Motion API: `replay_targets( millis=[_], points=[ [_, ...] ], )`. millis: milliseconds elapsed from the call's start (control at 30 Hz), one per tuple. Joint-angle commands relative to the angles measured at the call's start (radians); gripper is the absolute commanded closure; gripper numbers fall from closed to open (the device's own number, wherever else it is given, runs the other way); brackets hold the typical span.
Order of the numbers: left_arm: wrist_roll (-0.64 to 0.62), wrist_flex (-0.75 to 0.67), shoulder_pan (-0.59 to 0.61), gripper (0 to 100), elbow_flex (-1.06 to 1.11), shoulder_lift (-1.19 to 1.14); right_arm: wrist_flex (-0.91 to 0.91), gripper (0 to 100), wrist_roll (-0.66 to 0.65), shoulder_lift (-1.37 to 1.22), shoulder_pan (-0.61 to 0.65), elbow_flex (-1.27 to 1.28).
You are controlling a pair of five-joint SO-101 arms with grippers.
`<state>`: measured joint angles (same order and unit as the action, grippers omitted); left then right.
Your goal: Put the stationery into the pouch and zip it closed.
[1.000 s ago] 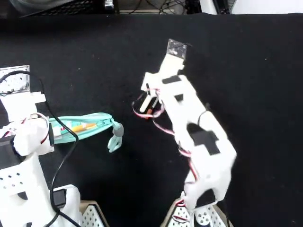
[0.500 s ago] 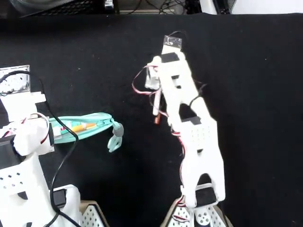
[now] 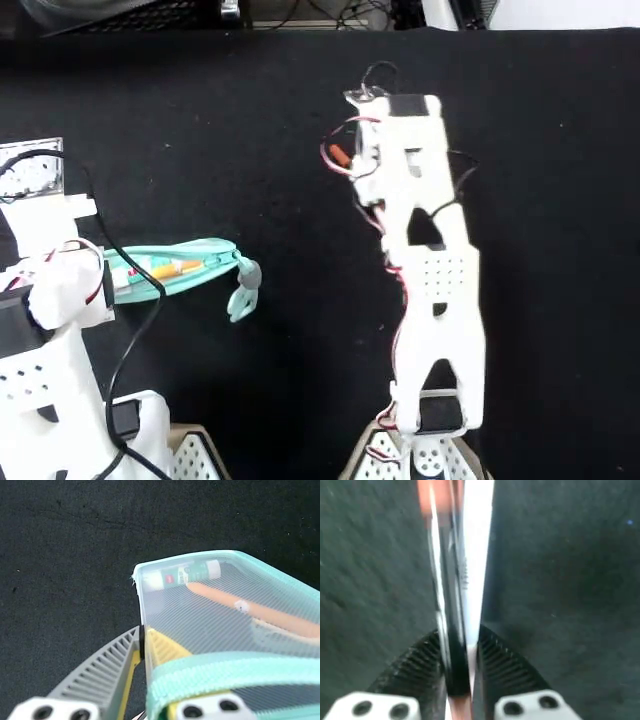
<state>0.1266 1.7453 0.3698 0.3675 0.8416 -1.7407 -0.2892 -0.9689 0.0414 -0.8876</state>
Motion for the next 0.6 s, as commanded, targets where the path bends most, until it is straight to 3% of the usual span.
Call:
replay_targets(
  millis=[0,300,567],
  points=[
    [0.009,0.012,-0.015,97,-0.019,-0.006,-0.020,98.5,-0.137,0.018,-0.077,-0.022],
    [0.009,0.011,-0.015,97,-0.025,-0.006,-0.006,98.5,-0.482,0.223,-0.270,0.369],
    [0.009,0.006,-0.015,97,-0.025,-0.006,0.224,97.4,-0.669,0.616,-0.356,0.906]
  ],
)
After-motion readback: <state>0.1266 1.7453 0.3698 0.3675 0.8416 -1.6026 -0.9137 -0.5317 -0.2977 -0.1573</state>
